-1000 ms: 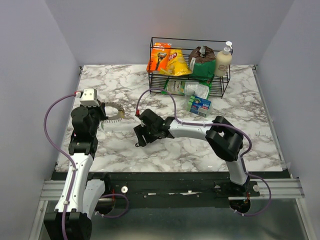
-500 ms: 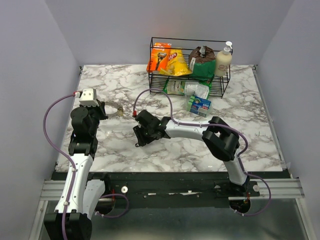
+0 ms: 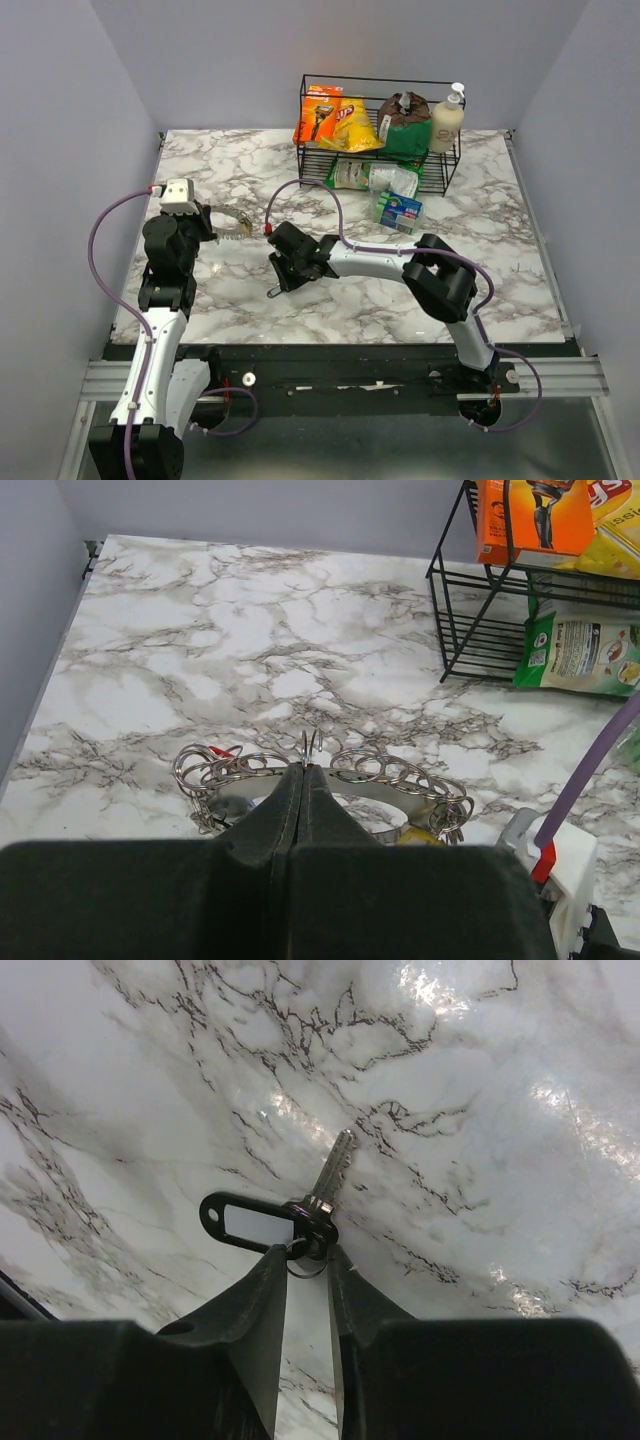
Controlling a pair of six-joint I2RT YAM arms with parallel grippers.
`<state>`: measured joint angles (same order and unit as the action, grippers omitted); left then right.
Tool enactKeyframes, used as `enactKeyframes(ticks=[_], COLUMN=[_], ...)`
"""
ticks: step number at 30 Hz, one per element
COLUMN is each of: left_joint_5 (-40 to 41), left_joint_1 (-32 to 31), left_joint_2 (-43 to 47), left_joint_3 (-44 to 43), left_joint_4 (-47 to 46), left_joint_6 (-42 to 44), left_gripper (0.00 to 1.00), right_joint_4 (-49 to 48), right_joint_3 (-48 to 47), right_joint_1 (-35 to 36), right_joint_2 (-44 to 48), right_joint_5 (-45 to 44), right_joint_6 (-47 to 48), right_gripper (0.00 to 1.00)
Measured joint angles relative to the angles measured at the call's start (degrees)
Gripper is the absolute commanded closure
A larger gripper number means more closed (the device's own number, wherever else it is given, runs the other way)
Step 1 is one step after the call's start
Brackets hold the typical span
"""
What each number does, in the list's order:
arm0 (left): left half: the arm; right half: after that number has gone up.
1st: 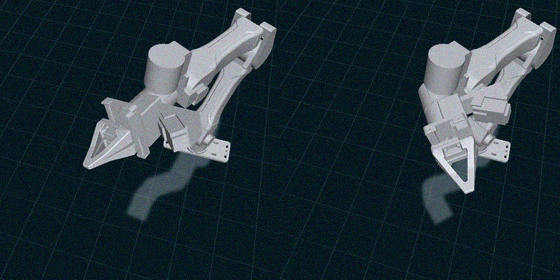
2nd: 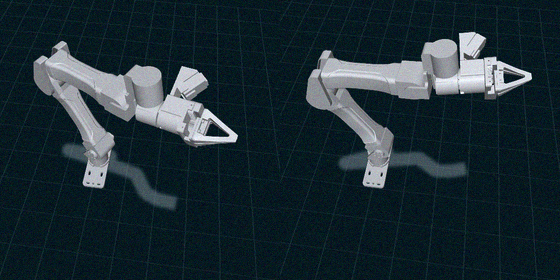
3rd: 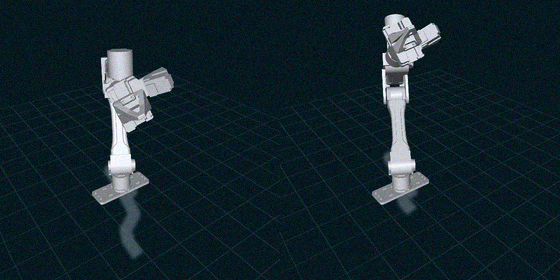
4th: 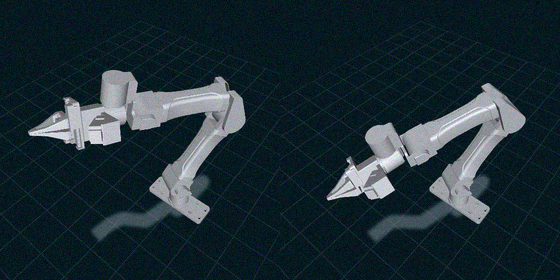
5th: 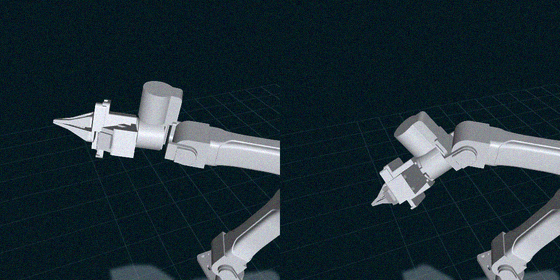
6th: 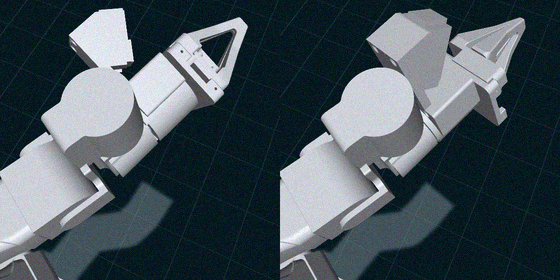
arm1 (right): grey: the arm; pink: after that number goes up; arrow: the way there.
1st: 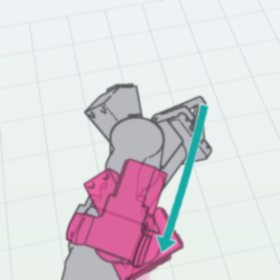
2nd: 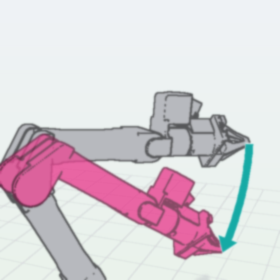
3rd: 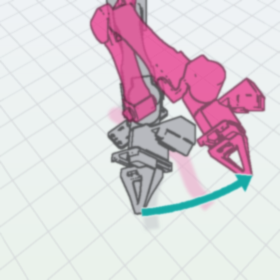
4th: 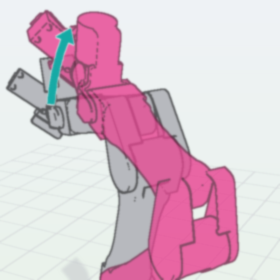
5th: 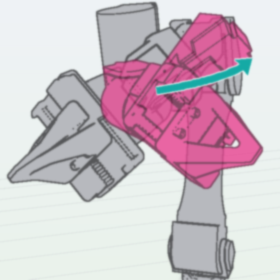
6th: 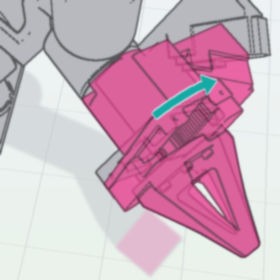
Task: Put the keys on the keyring
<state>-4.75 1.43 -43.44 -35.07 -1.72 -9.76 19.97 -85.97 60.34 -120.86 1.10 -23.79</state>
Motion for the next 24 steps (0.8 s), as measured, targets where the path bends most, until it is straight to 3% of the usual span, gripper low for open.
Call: enactKeyframes(ticks=[8, 10, 13, 24], left_joint_5=[-0.3, -0.3, -0.3, -0.3], left_joint_1=[0.0, 0.0, 0.0, 0.0], left_joint_2=[0.2, 0.3, 0.4, 0.9], left_joint_3=[0.9, 1.3, 1.9, 2.3], left_joint_4=[-1.0, -1.2, -1.7, -2.1], left_joint_6=[-0.3, -0.4, -0.4, -0.6], left_gripper=[1.00, 1.00, 1.00, 1.00], right_joint_4=[-0.1, -0.4, -0.8, -1.2], right_joint_3=[0.7, 1.8, 3.6, 4.4], right_joint_1=[0.1, 0.1, 0.1, 0.4], right_joint_2=[0.5, 1.2, 2.8, 3.2], right_joint_5=[-1.3, -1.4, -1.5, -1.6], right_joint_6=[0.0, 0.3, 0.7, 2.1], right_gripper=[0.68, 0.56, 0.47, 0.47])
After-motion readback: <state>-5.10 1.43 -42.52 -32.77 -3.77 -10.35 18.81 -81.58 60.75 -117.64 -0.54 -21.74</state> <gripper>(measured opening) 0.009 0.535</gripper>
